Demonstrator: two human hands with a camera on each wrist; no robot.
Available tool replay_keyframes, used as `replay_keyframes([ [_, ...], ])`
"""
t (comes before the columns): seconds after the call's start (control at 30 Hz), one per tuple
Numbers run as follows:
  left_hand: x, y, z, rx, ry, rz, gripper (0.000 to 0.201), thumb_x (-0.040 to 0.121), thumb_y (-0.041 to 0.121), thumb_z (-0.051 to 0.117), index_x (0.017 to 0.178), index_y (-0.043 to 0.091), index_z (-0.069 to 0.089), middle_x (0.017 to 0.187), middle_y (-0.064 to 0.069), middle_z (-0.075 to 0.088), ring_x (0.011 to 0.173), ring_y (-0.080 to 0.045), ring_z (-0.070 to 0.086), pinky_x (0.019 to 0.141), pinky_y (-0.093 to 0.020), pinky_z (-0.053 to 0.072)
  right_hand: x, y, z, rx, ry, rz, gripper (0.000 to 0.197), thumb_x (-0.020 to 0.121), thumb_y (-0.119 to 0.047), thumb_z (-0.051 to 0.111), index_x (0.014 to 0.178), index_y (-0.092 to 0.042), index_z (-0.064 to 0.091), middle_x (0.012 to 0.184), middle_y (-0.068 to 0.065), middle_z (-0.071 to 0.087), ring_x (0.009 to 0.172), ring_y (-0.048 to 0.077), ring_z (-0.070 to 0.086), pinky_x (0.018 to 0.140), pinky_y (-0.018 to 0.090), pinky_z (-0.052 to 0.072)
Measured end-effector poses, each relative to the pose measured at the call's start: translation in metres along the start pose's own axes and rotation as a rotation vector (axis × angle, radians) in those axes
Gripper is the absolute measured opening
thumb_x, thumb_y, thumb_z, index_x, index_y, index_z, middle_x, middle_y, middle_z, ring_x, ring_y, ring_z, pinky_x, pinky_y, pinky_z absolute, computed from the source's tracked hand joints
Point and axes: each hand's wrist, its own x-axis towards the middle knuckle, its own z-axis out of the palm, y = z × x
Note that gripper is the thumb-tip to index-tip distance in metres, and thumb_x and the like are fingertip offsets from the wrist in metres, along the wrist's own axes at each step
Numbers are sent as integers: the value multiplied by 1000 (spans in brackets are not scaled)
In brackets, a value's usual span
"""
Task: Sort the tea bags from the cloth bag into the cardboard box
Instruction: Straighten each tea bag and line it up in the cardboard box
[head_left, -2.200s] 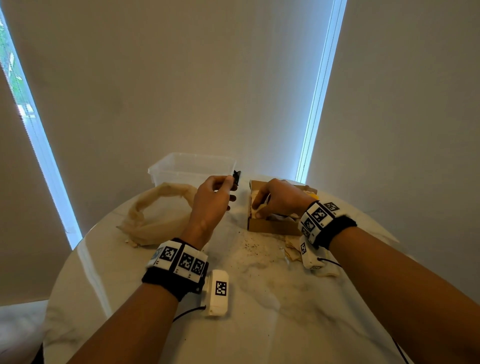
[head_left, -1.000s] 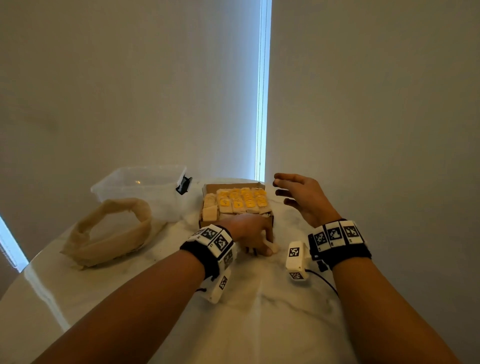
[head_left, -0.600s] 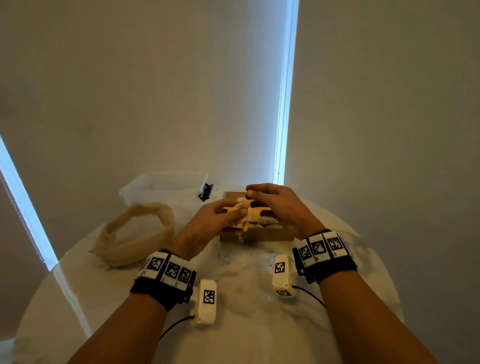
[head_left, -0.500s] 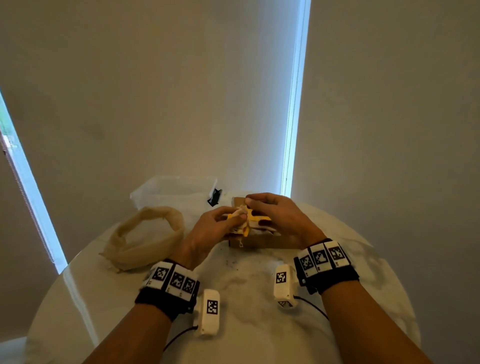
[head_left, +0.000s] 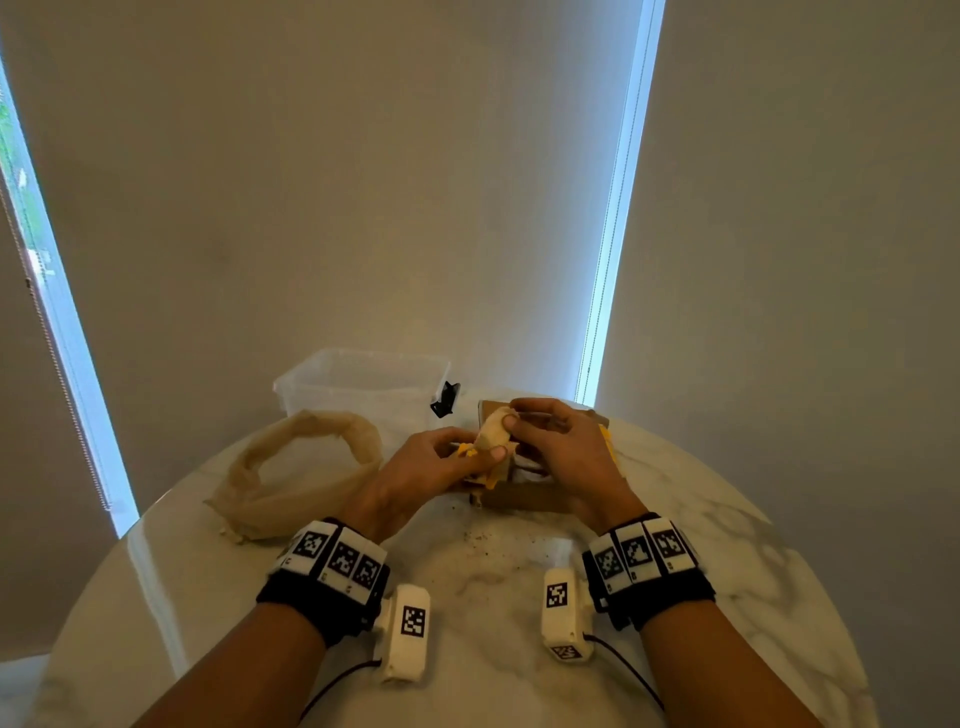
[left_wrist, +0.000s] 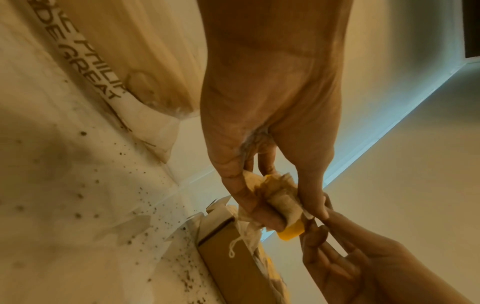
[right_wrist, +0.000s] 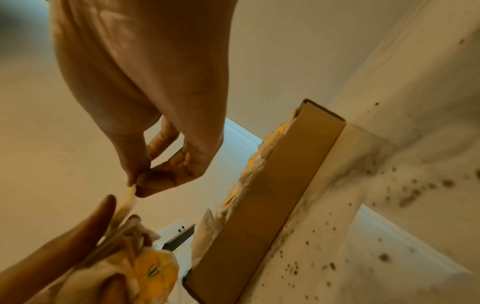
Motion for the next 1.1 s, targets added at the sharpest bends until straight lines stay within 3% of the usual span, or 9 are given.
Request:
replay_keyframes([
  [0.2,-6,-4,-6,-50,37,-5,26,98,26,72,123,17,73,112,-12,78,101,-22,77,82,-30,63,-2,-1,-6,-38,2,-17,16,98,-16,76,110,-24,82,110,-7,80,110,17,74,98,42,62],
  [0.4,-13,-4,-4,-17,57,-20,26,111,22,52,126,26,72,114,-9,77,106,-24,75,80,-29,63,-8,-5,-7,-119,-12,-72,24,103,-13,67,116,-25,82,111,-12,80,110,11,72,101,37,60],
  [0.47,-15,-2,-5,0,72,-29,29,112,20,48,126,26,73,114,-7,75,105,-21,72,76,-26,62,-7,-4,-10,-131,30,-118,22,104,-16,67,114,-27,82,113,-13,79,112,9,71,102,36,58],
  [0.63,-16,-2,-6,41,104,-57,30,112,17,46,124,21,74,109,-5,74,101,-19,70,73,-23,60,-4,10,-4,-280,-19,-134,24,104,-24,67,106,-41,83,116,-17,77,112,9,70,100,41,61],
  [0.77,-15,-3,-8,36,132,-70,31,112,15,47,127,15,73,111,-7,72,100,-17,69,69,-20,59,-2,7,-7,-258,3,-109,23,102,-17,69,111,-32,84,110,-17,78,107,8,71,96,39,63],
  [0.9,-14,-4,-7,9,167,-53,31,112,14,47,121,16,76,110,-8,72,98,-17,70,70,-22,60,2,0,-6,-375,-41,-97,26,95,-14,78,116,-28,82,119,-11,75,107,10,70,94,32,62],
  [0.97,-13,-4,-7,-7,189,-39,31,111,14,47,119,16,77,108,-8,73,98,-17,71,72,-23,61,10,-6,-3,-483,-73,-64,30,89,-14,83,116,-27,81,123,-8,72,106,13,69,94,33,61],
  [1.1,-11,-6,-8,-29,237,-19,31,111,14,48,118,17,78,108,-10,75,103,-20,72,86,-36,65,27,-18,7,-774,-207,-36,33,84,-19,87,114,-31,80,126,-7,68,109,16,63,93,34,54],
])
